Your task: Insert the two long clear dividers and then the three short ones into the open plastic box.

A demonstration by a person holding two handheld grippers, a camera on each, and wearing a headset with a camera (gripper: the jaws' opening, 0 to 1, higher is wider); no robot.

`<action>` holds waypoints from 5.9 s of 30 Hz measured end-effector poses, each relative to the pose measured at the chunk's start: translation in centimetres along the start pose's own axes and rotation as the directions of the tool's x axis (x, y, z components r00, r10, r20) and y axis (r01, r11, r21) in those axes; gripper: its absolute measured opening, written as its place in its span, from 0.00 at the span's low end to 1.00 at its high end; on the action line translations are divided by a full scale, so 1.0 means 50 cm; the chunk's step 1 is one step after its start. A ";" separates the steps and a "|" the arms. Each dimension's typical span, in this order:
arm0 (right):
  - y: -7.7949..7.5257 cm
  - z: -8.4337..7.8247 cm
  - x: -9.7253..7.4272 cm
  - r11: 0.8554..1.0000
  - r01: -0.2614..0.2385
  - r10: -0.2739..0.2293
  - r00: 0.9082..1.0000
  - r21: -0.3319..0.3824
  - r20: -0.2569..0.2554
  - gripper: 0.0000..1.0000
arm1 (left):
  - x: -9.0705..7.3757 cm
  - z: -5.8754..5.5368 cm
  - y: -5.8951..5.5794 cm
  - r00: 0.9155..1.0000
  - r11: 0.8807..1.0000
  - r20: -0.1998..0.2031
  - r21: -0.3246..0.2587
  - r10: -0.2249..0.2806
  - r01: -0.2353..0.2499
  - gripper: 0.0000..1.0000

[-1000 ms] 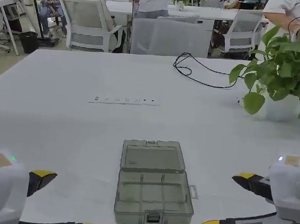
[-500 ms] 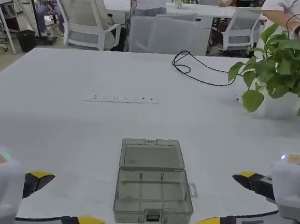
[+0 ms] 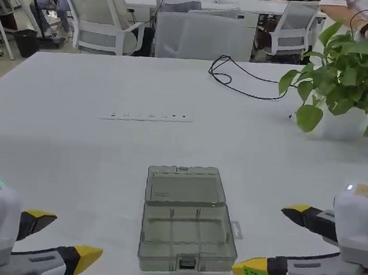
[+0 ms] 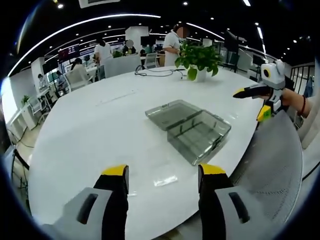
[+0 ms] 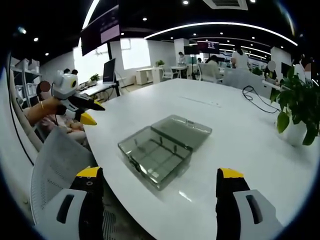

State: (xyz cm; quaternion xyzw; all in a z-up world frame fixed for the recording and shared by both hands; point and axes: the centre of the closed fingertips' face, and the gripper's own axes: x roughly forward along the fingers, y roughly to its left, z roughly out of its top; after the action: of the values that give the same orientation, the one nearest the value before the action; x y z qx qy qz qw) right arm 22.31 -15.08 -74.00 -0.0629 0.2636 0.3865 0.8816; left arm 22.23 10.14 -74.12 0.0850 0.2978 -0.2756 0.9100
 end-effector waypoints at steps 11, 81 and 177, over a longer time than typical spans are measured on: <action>-0.002 0.000 0.003 1.000 0.008 -0.008 1.000 0.015 -0.003 0.94 | 0.029 -0.032 0.049 0.996 0.999 -0.072 0.016 0.046 -0.045 0.47; -0.013 -0.015 0.018 0.995 0.069 -0.066 0.997 0.073 -0.042 0.90 | 0.125 -0.167 0.158 0.890 1.000 -0.456 0.002 0.005 -0.004 0.32; 0.159 0.188 0.169 0.864 -0.225 0.033 0.918 0.451 0.395 0.07 | 0.067 0.124 -0.186 0.940 0.954 0.328 -0.241 -0.091 0.176 0.30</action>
State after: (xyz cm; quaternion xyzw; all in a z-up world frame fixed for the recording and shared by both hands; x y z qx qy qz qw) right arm 25.29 -1.15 -69.58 0.2541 0.1834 0.3715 0.8739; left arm 22.41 -1.13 -71.02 -0.1036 0.1893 -0.3048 0.9277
